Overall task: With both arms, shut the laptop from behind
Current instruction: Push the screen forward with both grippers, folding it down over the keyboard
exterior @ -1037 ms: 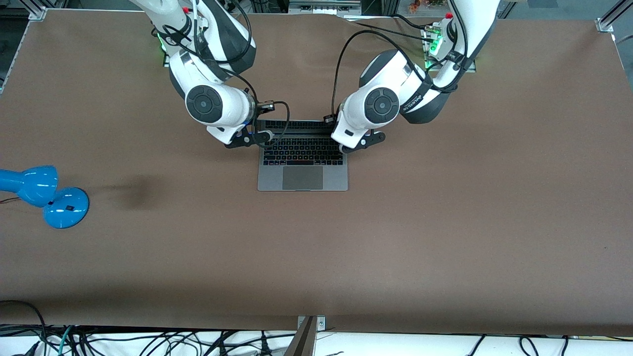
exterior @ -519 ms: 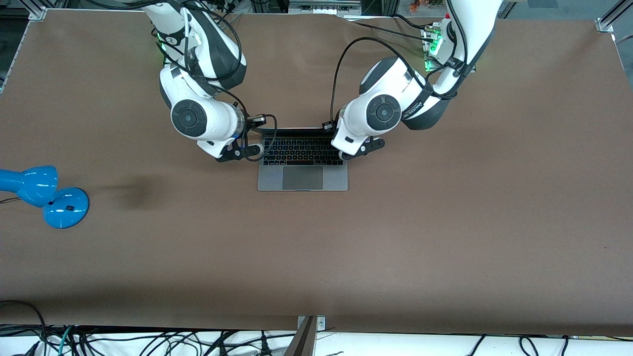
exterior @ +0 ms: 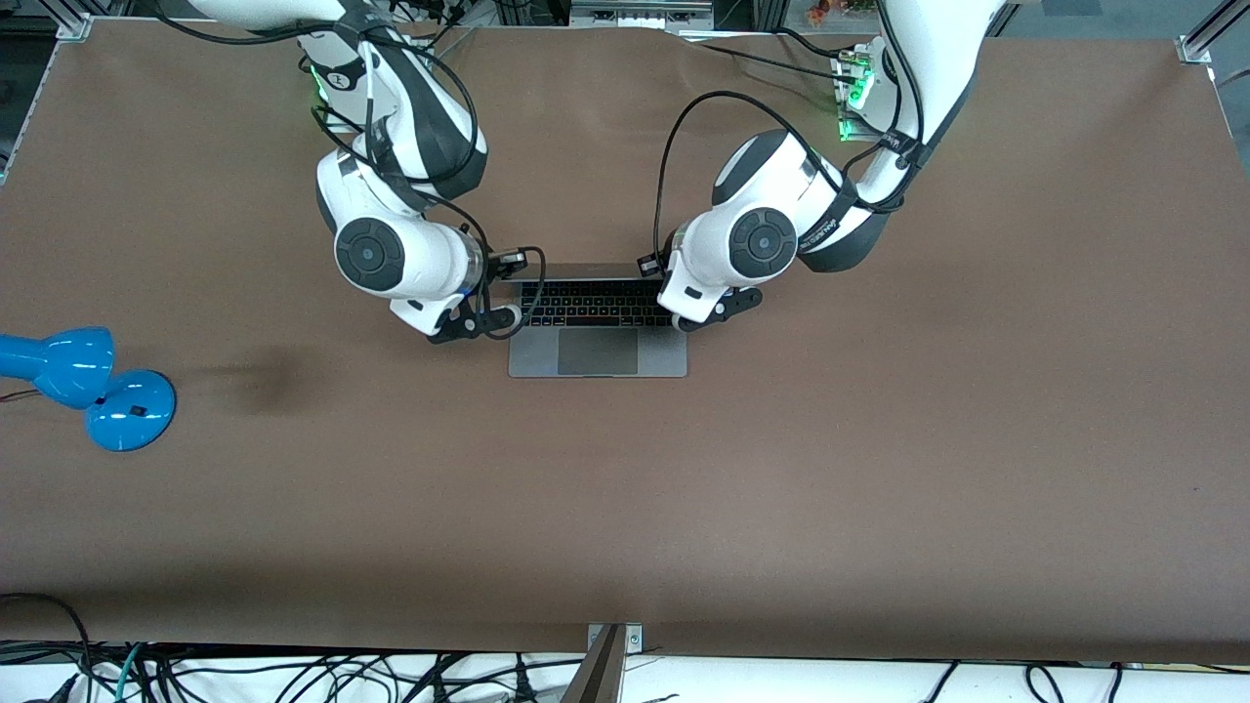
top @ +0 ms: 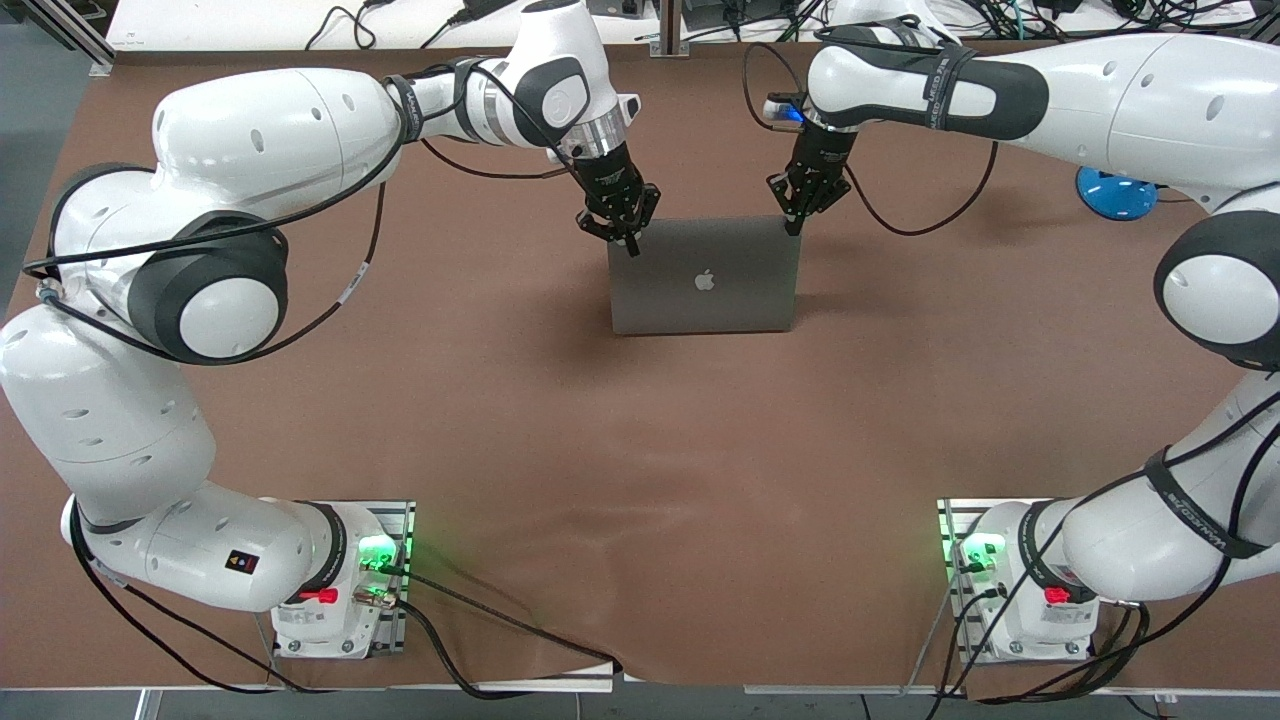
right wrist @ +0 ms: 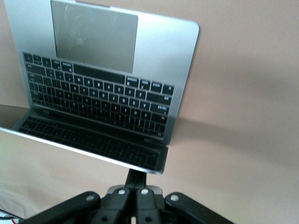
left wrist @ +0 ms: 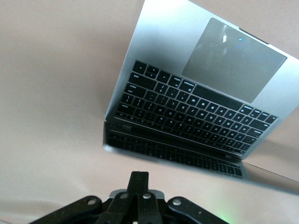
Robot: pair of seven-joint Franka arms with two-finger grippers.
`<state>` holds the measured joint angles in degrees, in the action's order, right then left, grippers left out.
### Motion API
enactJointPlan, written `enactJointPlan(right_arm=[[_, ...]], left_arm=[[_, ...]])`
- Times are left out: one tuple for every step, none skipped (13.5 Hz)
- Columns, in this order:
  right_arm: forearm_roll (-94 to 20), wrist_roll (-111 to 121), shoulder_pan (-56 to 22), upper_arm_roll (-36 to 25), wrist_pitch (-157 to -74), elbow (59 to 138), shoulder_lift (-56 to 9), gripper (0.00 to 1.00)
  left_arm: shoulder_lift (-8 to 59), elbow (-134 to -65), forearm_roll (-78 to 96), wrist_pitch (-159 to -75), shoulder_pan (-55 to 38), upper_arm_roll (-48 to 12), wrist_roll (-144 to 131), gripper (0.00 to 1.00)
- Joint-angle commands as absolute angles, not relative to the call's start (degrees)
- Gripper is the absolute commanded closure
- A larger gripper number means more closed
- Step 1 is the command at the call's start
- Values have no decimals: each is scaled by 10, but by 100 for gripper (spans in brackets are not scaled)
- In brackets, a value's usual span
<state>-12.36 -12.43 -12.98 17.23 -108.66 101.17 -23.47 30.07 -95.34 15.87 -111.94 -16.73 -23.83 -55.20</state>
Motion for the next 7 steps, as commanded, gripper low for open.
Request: enactJointPlan(right_arm=[[-117, -111, -130, 168, -1101, 992, -257, 100], [-117, -111, -129, 168, -1111, 989, -264, 100], [-116, -110, -129, 168, -1115, 977, -275, 100], [-116, -106, -130, 168, -1118, 967, -286, 100], [-116, -106, -130, 168, -1120, 962, -291, 100], [-116, -106, -130, 168, -1121, 956, -294, 100], [-116, -106, -130, 168, -1121, 953, -299, 100]], left_arm=[[332, -909, 117, -1116, -170, -238, -555, 100], [340, -900, 116, -1116, -170, -238, -556, 100], [345, -899, 116, -1116, -170, -238, -556, 100], [348, -899, 116, -1116, -170, -238, -556, 100], [352, -898, 116, -1116, -170, -237, -555, 100], [352, -898, 116, -1116, -170, -237, -555, 100], [357, -897, 116, -1117, -170, -237, -555, 100]])
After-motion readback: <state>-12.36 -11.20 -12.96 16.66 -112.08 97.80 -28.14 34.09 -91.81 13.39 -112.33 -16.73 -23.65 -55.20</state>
